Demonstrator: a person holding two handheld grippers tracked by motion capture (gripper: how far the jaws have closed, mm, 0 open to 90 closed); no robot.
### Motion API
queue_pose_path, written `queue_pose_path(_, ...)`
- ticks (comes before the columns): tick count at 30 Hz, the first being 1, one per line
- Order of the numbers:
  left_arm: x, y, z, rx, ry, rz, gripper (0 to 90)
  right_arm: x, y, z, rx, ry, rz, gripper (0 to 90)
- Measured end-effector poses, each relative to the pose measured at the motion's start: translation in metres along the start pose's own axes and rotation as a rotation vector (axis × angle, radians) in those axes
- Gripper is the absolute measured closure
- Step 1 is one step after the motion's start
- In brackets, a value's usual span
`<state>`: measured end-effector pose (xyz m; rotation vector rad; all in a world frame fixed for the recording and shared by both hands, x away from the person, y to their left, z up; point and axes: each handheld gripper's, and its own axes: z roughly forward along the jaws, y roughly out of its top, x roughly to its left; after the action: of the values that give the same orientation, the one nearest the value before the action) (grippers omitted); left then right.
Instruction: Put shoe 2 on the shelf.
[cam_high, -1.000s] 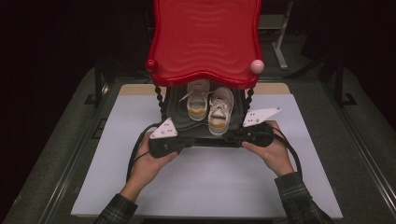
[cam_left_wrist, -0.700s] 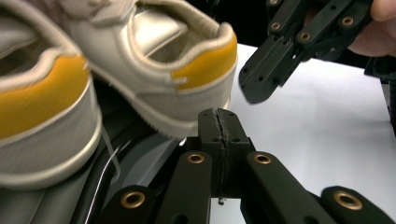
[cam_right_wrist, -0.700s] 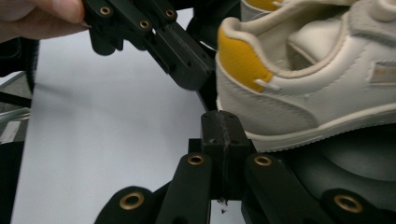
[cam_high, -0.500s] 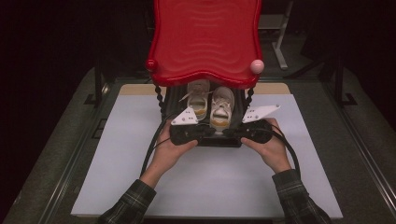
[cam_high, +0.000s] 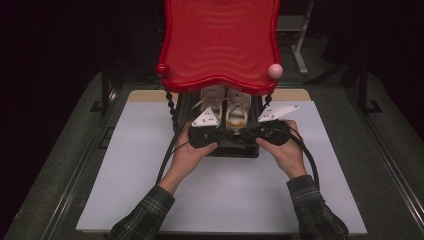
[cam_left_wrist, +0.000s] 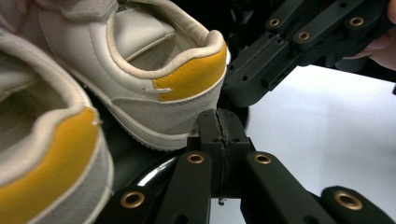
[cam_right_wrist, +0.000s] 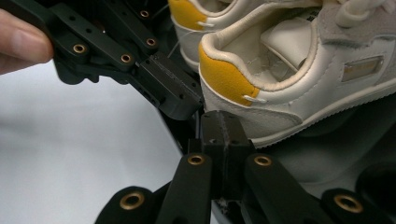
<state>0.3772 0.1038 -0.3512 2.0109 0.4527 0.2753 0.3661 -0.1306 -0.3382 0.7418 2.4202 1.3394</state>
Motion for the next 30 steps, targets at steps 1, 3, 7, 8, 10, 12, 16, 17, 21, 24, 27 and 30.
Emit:
queue_pose_path(1,0.001,0.0,0.001,-0.001,0.005,-0.003,90.0,0.0,0.001,0.001,-0.002,-0.009,0.004,90.0)
queue_pose_path(3,0.002,0.001,0.002,0.002,0.015,-0.004,90.0,-0.001,0.001,0.002,-0.006,-0.02,0.011,90.0)
queue_pose_path(7,0.001,0.002,0.005,0.027,0.043,0.012,90.0,0.0,0.001,0.005,0.002,-0.051,0.015,90.0)
queue_pose_path(8,0.001,0.001,0.006,0.036,0.046,0.014,90.0,-0.001,0.0,0.006,0.005,-0.053,0.016,90.0)
queue_pose_path(10,0.0,0.001,0.006,0.042,0.045,0.011,90.0,0.0,-0.002,0.007,0.01,-0.054,0.019,90.0)
queue_pose_path(12,0.001,0.001,0.005,0.04,0.043,0.008,89.1,0.0,-0.002,0.007,0.008,-0.05,0.019,90.0)
queue_pose_path(16,0.001,0.003,-0.001,0.036,0.035,0.001,85.8,0.0,-0.002,0.0,-0.008,-0.04,0.025,90.0)
queue_pose_path(17,0.001,0.003,-0.002,0.039,0.034,0.001,84.8,0.001,-0.002,-0.002,-0.012,-0.035,0.024,89.9)
queue_pose_path(21,0.0,0.003,-0.011,0.049,0.029,0.0,80.5,0.005,-0.003,-0.007,-0.008,-0.016,0.019,84.7)
queue_pose_path(24,-0.003,0.003,-0.019,0.053,0.028,0.0,75.4,0.009,-0.003,-0.011,-0.002,-0.004,0.014,77.2)
queue_pose_path(27,-0.005,0.001,-0.027,0.064,0.033,0.009,66.0,0.012,-0.003,-0.016,0.001,0.004,0.012,67.8)
queue_pose_path(30,-0.009,-0.001,-0.037,0.065,0.038,-0.009,55.6,0.017,-0.004,-0.02,0.001,0.009,0.005,59.6)
